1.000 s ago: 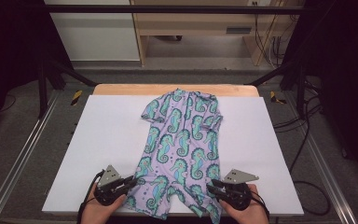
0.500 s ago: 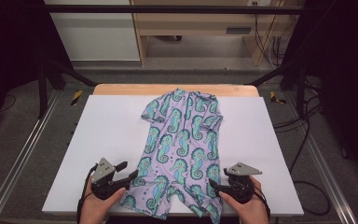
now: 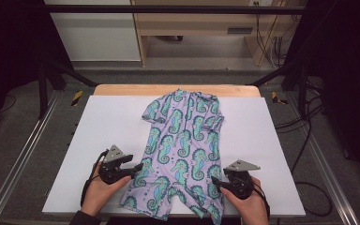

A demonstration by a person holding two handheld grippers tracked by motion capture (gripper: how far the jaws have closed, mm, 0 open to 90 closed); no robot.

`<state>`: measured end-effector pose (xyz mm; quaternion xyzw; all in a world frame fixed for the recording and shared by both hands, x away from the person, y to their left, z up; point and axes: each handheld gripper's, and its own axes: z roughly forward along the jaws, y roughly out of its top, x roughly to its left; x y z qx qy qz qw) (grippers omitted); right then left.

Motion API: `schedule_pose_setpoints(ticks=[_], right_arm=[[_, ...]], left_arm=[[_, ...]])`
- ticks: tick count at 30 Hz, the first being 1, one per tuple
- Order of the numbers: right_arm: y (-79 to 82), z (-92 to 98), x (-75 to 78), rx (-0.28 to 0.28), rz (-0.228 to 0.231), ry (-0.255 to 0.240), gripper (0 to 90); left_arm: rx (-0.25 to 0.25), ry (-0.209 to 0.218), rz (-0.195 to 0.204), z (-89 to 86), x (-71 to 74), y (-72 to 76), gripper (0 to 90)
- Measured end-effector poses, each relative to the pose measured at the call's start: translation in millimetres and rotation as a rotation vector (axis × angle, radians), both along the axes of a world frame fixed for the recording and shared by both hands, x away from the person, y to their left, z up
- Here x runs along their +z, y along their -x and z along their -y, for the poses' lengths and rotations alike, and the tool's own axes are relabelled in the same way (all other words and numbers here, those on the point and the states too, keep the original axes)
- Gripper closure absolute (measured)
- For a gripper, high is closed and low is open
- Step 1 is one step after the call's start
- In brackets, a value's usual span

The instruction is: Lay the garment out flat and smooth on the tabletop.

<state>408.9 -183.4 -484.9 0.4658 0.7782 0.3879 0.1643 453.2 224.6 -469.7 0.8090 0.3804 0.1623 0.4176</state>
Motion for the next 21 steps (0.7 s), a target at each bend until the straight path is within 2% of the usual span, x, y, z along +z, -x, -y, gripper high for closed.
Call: schedule_pose_setpoints(ticks=[4,9,12,14,16,21], right_arm=[[0.6,0.0,-2.1,-0.006,-0.005,0.007,40.1],[4.6,-3.8,-4.7,0.008,-0.010,0.010,40.8],[8.5,-5.6,-4.7,0.013,-0.006,0.015,43.7],[11.1,-6.0,-4.4,0.017,-0.006,0.023,46.4],[13.9,-5.9,-4.2,0.028,0.000,0.041,54.2],[19.4,-5.6,-6.1,0.044,0.017,0.044,67.3]], left_arm=[[-0.031,-0.013,-0.041,2.5,-6.0,-2.9,46.8],[-0.042,-0.028,-0.068,7.0,-11.8,-6.7,49.7],[-0.054,-0.030,-0.071,8.5,-12.9,-7.2,59.9],[-0.060,-0.037,-0.067,9.1,-13.2,-7.0,64.9],[-0.069,-0.034,-0.072,8.3,-13.5,-6.7,70.8],[-0.081,-0.022,-0.074,5.8,-14.9,-4.4,82.7]])
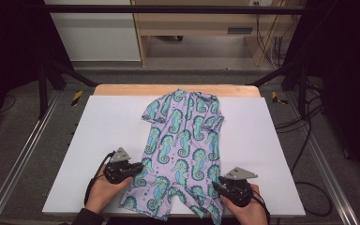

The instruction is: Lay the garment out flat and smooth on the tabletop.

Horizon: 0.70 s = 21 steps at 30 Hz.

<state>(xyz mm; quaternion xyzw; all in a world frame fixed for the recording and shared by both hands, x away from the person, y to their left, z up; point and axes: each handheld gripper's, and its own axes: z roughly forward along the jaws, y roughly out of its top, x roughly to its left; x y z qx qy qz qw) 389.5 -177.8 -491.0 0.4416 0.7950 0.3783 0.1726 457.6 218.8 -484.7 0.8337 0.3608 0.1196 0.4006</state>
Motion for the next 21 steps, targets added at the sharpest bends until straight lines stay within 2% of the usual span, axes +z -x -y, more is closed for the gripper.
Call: schedule_pose_setpoints(ticks=[2,4,6,13,21], right_arm=[[-0.3,1.7,-0.4,0.002,0.002,-0.004,76.9],[-1.5,3.1,-0.7,0.012,-0.002,-0.016,82.5],[-1.8,3.0,-0.5,0.044,-0.002,-0.009,87.6],[-1.3,7.4,2.2,0.080,-0.025,-0.002,88.5],[7.5,20.1,4.8,0.119,-0.045,0.019,88.8]], left_arm=[[-0.004,0.005,0.003,-0.1,-0.7,1.0,86.2],[0.000,0.008,0.003,-0.2,-1.1,1.7,87.2],[0.000,0.008,0.004,0.0,-1.0,3.0,87.7],[-0.013,-0.011,0.010,0.3,-0.1,16.8,87.9],[-0.034,0.003,-0.008,-2.0,-0.8,40.5,88.0]])
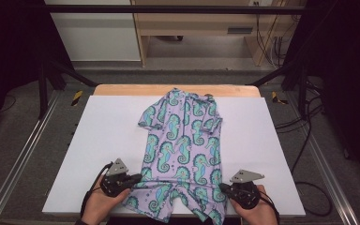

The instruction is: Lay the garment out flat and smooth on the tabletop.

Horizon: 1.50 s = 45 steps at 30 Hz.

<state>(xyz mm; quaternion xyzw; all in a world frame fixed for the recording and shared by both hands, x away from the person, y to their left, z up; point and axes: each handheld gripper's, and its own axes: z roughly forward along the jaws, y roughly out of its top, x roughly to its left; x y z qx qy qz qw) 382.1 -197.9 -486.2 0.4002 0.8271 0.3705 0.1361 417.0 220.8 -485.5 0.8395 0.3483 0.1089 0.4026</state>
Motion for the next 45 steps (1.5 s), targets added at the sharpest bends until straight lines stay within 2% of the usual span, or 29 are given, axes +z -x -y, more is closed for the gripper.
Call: schedule_pose_setpoints(ticks=[8,11,14,16,18,19,21,23,25,27,30,34,36,38,39,40,42,45], right_arm=[[15.3,10.8,3.4,0.054,-0.020,0.019,88.8],[20.6,12.8,5.0,0.085,-0.032,0.004,88.5],[21.1,13.6,7.2,0.089,-0.039,-0.024,86.3],[18.0,13.5,7.8,0.068,-0.032,-0.036,76.1],[12.5,12.9,8.3,0.040,-0.028,-0.057,68.2],[9.5,12.0,8.9,0.025,-0.024,-0.070,64.1],[4.5,9.0,9.5,0.006,-0.011,-0.093,61.0],[0.0,4.7,8.1,-0.012,-0.001,-0.095,57.3],[-4.4,-0.3,4.7,-0.035,0.006,-0.072,57.4],[-5.7,-4.5,2.3,-0.042,0.003,-0.058,57.5],[-6.2,-8.9,-0.8,-0.054,0.023,-0.019,58.7],[-7.3,-5.4,0.1,-0.091,0.056,-0.030,57.1],[-8.5,-4.1,-0.7,-0.101,0.049,-0.037,55.9],[-8.6,-5.4,-2.2,-0.092,0.043,-0.029,57.0],[-8.0,-7.0,-3.3,-0.076,0.040,-0.025,65.1],[-7.3,-8.2,-3.9,-0.063,0.038,-0.022,69.0],[-5.5,-9.5,-3.9,-0.036,0.037,-0.016,86.1],[-3.9,-7.1,-2.3,-0.011,0.011,-0.015,88.6]], left_arm=[[-0.030,0.007,-0.017,-0.8,3.3,32.8,88.0],[-0.035,0.019,-0.020,-3.3,5.7,43.0,88.0],[-0.039,0.024,-0.019,-3.3,7.7,48.2,87.9],[-0.036,0.023,-0.007,-2.7,7.8,45.7,87.1],[-0.010,0.021,0.022,-2.4,8.3,40.5,78.9],[-0.008,0.027,0.024,-2.4,8.7,37.8,77.4],[-0.001,0.027,0.041,-1.1,9.9,32.5,75.1],[0.008,0.026,0.044,2.0,11.7,26.0,70.6],[0.013,0.007,0.050,5.9,11.9,19.0,68.6],[0.011,-0.001,0.037,9.3,9.4,12.8,68.7],[0.000,-0.027,0.029,14.1,5.2,6.7,70.3],[0.002,-0.031,0.027,15.2,2.4,3.8,71.7],[0.005,-0.031,0.028,14.8,0.2,2.8,74.1],[0.001,-0.028,0.024,13.6,0.2,2.3,78.4],[-0.009,-0.022,0.014,13.0,0.4,2.3,85.6],[-0.012,-0.020,0.013,12.6,0.1,2.8,87.6],[-0.011,-0.022,0.012,11.6,0.4,4.3,88.6],[-0.009,-0.032,0.012,7.7,1.8,8.6,89.1]])
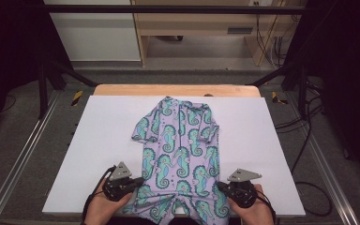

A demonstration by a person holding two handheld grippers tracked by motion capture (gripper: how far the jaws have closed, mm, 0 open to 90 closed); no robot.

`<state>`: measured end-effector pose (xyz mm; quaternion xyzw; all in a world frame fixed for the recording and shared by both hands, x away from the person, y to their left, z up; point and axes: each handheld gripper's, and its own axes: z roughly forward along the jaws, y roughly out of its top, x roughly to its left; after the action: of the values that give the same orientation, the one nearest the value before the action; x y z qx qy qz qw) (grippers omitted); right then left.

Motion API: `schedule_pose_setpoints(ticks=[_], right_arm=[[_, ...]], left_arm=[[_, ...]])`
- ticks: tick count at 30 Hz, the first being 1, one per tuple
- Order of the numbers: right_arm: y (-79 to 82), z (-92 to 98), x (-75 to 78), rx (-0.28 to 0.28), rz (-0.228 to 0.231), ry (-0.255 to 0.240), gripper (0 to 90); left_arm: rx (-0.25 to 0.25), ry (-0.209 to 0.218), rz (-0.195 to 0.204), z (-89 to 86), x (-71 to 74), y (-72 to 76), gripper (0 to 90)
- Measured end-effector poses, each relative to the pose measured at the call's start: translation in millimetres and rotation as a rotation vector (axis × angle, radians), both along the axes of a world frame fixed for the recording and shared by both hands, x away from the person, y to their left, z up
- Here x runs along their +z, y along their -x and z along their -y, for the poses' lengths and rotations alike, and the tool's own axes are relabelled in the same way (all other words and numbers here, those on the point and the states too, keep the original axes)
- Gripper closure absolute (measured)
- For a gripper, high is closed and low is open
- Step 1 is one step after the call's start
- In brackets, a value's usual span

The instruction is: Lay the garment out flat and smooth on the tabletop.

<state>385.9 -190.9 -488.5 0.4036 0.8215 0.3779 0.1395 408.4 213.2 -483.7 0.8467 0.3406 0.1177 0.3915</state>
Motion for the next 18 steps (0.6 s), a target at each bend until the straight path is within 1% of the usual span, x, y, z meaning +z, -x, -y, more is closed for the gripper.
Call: schedule_pose_setpoints(ticks=[2,5,7,9,10,12,14,17,18], right_arm=[[2.4,2.6,1.9,0.011,-0.013,0.007,88.8],[9.3,9.0,4.4,0.031,-0.023,-0.007,88.8],[14.2,13.1,5.7,0.043,-0.028,-0.017,88.9],[18.0,17.3,7.2,0.056,-0.025,-0.025,88.8],[19.9,20.3,8.7,0.055,-0.024,-0.032,88.8],[21.2,24.7,10.1,0.054,-0.019,-0.034,88.8],[20.9,30.1,10.4,0.035,-0.022,-0.033,88.8],[19.6,37.2,10.3,0.013,-0.018,-0.036,88.8],[19.3,38.9,10.0,0.008,-0.018,-0.035,88.7]], left_arm=[[-0.002,0.004,-0.006,-4.8,0.7,4.6,89.2],[-0.012,0.017,-0.023,-10.5,0.9,13.6,89.3],[-0.021,0.014,-0.029,-11.6,1.0,19.7,89.4],[-0.031,0.023,-0.035,-10.8,3.1,25.5,89.4],[-0.036,0.031,-0.033,-9.2,4.3,27.5,89.4],[-0.051,0.033,-0.027,-4.9,6.4,29.6,89.4],[-0.061,0.032,-0.020,0.8,7.7,30.0,89.3],[-0.077,0.029,-0.031,8.5,6.5,28.8,89.3],[-0.084,0.054,-0.052,10.0,6.1,28.4,89.4]])
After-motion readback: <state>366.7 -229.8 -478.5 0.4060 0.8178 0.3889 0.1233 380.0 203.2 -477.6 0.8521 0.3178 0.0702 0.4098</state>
